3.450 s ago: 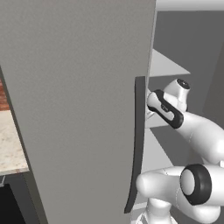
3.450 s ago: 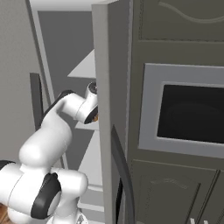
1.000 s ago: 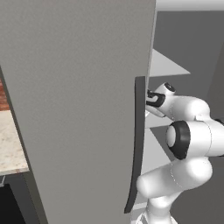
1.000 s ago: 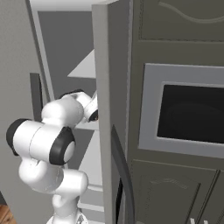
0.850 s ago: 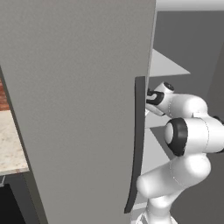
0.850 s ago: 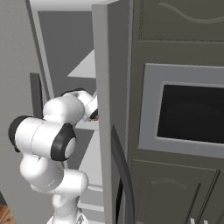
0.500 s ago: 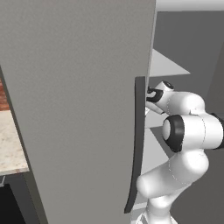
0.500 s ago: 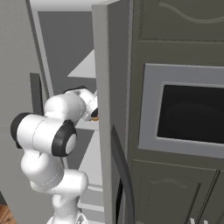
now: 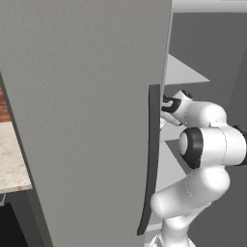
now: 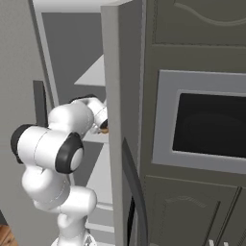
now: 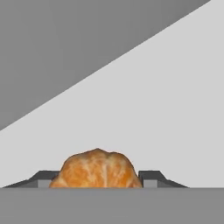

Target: Take the eggplant, tangerine, and pear from the freezer and place them in the bowl on the counter.

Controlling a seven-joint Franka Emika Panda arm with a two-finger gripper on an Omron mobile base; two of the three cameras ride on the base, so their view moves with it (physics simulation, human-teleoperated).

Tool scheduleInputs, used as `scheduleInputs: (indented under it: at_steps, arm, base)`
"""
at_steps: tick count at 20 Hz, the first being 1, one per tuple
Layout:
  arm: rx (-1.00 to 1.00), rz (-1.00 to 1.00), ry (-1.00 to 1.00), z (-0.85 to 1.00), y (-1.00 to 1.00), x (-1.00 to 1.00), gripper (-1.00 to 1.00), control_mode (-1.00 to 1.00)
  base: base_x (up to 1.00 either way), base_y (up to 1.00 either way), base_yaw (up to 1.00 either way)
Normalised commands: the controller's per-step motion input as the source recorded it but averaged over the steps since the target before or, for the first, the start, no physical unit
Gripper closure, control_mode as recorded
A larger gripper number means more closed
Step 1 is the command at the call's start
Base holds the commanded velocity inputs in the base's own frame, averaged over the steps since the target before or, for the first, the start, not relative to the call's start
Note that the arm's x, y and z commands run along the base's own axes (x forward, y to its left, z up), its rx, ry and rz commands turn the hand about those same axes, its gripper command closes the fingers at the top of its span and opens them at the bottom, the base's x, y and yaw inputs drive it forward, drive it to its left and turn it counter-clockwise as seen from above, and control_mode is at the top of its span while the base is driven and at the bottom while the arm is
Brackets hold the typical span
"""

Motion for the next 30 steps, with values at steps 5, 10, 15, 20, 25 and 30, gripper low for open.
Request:
scheduleInputs:
  at_steps: [5, 10, 15, 20, 25, 30]
  arm:
    - [-0.01, 0.0, -0.19, -0.12, 0.1, -0.74, 1.0, -1.0]
    - [0.0, -0.01, -0.05, 0.09, 0.01, -0.7, 1.0, -1.0]
    - [-0.02, -0.08, 0.01, 0.45, 0.0, -0.72, 1.0, -1.0]
    - [-0.05, -0.13, 0.06, 0.57, 0.0, -0.7, 1.0, -1.0]
    - [-0.02, -0.19, 0.05, 0.51, 0.03, -0.69, 1.0, -1.0]
    - [0.0, -0.26, 0.0, 0.5, 0.0, -0.56, 1.0, -1.0]
  base:
    - [0.0, 0.0, 0.0]
    - [0.0, 0.0, 0.0]
    - [0.0, 0.0, 0.0]
    - [0.0, 0.0, 0.0]
    - [0.0, 0.0, 0.0]
    - [0.0, 0.0, 0.0]
